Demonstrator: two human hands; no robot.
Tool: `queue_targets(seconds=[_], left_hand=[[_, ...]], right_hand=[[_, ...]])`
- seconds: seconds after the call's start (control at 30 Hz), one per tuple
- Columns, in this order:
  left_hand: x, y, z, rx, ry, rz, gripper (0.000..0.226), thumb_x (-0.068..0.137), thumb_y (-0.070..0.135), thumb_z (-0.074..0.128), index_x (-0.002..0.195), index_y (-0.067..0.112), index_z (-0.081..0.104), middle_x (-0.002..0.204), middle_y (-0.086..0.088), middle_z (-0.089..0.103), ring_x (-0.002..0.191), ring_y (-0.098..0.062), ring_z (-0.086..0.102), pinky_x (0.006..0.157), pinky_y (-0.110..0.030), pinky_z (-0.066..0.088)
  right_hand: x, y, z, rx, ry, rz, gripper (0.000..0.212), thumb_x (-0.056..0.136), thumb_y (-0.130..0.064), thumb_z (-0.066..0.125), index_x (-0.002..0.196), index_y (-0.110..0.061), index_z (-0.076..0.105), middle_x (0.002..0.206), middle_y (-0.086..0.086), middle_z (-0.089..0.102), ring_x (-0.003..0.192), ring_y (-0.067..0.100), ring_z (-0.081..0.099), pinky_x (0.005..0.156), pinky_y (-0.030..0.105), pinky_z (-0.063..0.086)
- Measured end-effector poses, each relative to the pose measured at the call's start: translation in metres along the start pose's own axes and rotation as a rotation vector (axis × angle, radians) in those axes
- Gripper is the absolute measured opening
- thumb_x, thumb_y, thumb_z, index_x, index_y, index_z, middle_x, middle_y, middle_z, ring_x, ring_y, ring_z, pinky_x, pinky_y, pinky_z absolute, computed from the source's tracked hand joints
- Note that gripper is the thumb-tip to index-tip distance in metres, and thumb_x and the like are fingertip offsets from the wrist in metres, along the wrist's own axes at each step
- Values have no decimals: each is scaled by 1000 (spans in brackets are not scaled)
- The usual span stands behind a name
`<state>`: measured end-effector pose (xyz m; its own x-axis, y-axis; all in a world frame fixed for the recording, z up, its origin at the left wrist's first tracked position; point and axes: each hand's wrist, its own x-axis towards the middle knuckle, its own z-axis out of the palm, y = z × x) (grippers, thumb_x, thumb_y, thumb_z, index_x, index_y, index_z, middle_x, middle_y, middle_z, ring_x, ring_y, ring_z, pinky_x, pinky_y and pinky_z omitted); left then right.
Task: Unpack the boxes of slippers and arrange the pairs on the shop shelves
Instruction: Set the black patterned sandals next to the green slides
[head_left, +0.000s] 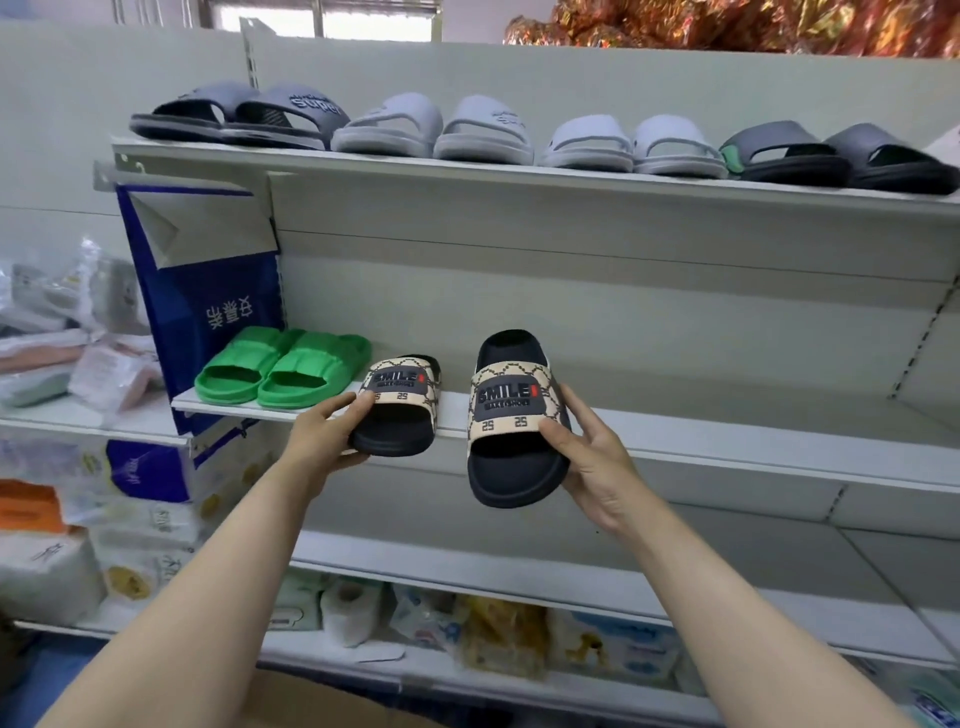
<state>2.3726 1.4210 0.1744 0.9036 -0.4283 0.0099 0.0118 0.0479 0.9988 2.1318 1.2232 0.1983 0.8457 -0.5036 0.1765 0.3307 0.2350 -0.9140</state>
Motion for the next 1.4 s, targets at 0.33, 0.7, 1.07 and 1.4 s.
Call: queue_targets(seconds=[0.33,0.7,1.07,1.4], left_hand=[[-34,22,16,707,24,434,86,74,61,76,144,18,51,141,-11,54,133,-25,45,107,-32,36],[-28,-5,18,858,-24,375,124,52,87,63,154,25,32,147,-18,40,138,-36,37,113,-48,36],[20,-2,17,769,17,366,90,75,45,83,150,15,42,142,-16,46,134,-33,41,112,-39,34],[31,-10,29,802,95,365,87,80,46,78,151,16,39,152,-15,38,139,-34,33,114,-40,28]], right_hand=[[71,26,8,-458,155,-19,19,92,-24,72,110,-27,71,108,-3,76,107,20,68,95,34,54],[51,52,38,-1319,232,-94,126,59,-85,65,159,-23,20,162,-1,28,148,22,27,117,41,33],[93,63,50,-1429,176,-111,124,74,-72,71,161,-15,4,168,8,8,154,26,11,121,38,22],[112,72,52,-1475,176,-108,122,77,-73,67,161,-14,0,168,10,2,154,27,8,120,37,23]])
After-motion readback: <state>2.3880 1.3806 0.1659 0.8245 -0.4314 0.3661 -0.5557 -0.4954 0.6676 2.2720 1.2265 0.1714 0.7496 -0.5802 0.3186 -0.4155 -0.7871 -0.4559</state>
